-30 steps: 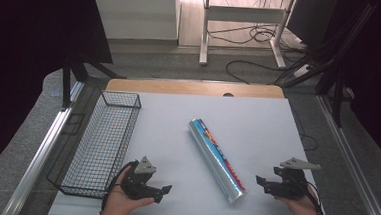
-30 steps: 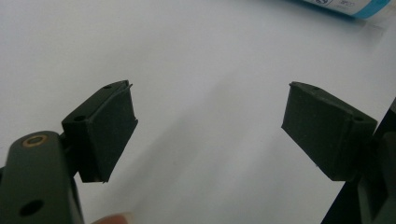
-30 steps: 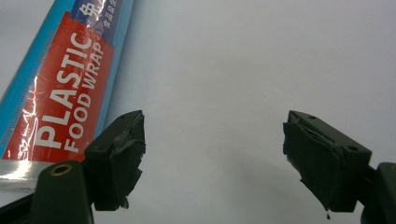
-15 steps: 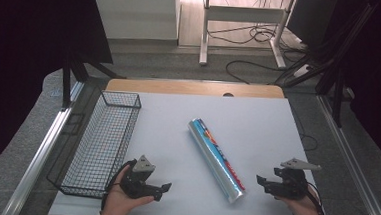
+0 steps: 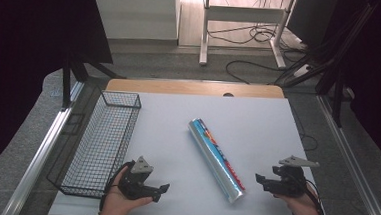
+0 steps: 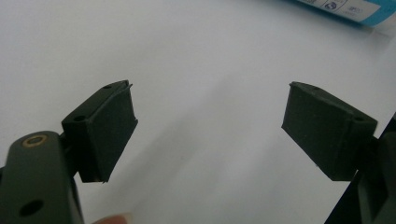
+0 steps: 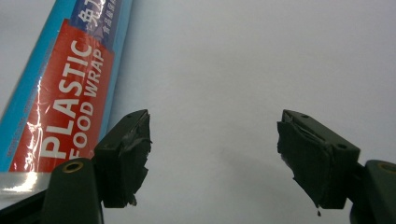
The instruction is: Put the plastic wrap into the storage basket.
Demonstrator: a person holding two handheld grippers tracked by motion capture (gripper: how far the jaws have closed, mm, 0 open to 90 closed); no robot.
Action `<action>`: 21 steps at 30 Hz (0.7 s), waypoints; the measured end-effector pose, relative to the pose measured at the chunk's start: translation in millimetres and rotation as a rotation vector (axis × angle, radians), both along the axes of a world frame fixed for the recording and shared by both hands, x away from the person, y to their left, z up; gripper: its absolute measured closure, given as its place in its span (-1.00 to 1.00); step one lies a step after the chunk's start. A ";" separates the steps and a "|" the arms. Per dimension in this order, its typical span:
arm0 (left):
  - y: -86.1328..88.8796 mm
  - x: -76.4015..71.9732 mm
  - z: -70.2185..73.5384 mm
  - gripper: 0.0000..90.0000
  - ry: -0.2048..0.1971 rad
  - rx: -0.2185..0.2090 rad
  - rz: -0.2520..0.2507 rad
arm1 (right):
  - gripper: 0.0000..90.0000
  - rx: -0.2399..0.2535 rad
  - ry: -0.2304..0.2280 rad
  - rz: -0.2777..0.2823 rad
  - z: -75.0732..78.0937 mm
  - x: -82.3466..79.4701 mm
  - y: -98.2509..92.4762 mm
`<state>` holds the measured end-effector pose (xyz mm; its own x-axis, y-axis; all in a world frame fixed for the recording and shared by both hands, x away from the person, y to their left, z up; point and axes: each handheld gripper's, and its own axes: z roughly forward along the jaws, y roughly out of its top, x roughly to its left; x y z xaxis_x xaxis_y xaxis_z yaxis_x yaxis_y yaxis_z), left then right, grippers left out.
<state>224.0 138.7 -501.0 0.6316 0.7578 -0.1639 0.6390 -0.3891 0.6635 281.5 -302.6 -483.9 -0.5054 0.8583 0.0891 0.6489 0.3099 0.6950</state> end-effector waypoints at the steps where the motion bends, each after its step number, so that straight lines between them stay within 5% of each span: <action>1: 0.6 -0.3 0.0 -0.62 0.001 0.003 -0.001 | -0.43 0.002 -0.002 0.001 0.9 0.6 0.9; 21: 2.3 -2.6 -0.4 -0.62 -0.002 0.015 -0.002 | -0.43 0.003 -0.027 0.005 13.3 3.2 7.9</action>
